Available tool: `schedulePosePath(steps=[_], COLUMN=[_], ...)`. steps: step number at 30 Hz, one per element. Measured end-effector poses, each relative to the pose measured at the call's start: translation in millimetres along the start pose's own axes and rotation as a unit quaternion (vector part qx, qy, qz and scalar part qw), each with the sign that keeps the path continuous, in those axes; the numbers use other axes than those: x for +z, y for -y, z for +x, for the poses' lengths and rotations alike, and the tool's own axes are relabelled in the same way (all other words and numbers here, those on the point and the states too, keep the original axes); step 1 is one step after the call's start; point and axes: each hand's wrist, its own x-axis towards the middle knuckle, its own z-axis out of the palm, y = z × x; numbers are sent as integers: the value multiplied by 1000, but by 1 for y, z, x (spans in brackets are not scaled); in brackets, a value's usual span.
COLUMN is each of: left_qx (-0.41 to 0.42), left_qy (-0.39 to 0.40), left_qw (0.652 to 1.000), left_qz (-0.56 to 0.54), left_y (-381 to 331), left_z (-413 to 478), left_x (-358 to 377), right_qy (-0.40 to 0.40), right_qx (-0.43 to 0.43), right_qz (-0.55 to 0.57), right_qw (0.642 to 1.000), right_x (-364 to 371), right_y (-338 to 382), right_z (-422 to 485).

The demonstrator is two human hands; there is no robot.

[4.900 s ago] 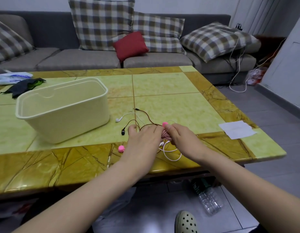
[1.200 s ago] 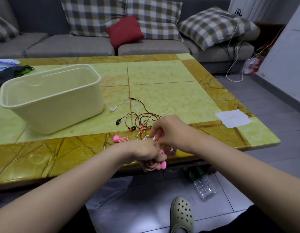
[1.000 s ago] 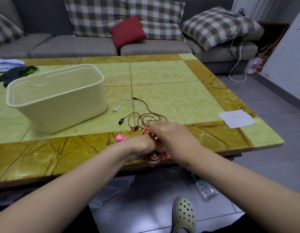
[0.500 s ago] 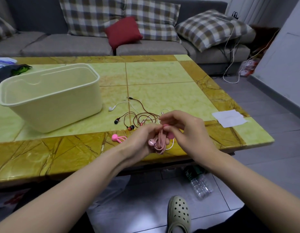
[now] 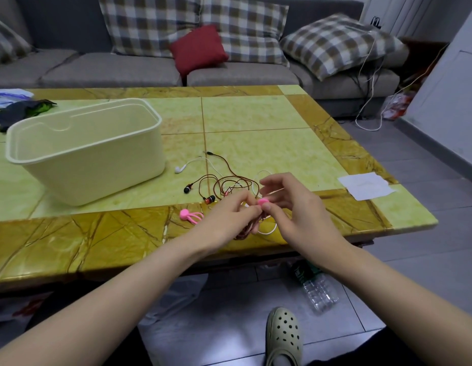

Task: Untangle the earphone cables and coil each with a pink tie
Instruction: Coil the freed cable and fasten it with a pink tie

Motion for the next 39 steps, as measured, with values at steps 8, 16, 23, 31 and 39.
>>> schedulePosePath(steps=[8, 16, 23, 31, 39], left_qx=[43, 21, -6, -84, -130], left_qy=[-12, -31, -50, -25, -14], left_qw=[999, 998, 989, 951, 920], left_qz=[31, -44, -140, -297, -370], left_y=[-2, 1, 1, 4, 5], left_z=[4, 7, 10, 10, 12], left_x=[4, 3, -3, -4, -3], right_qy=[-27, 5, -123, -9, 13], right_qx=[0, 24, 122, 250, 281], right_qz=[-20, 23, 79, 356, 335], right_qw=[999, 999, 982, 900, 899], right_x=[-5, -2, 0, 14, 18], right_y=[11, 7, -8, -10, -11], right_z=[3, 1, 5, -4, -1])
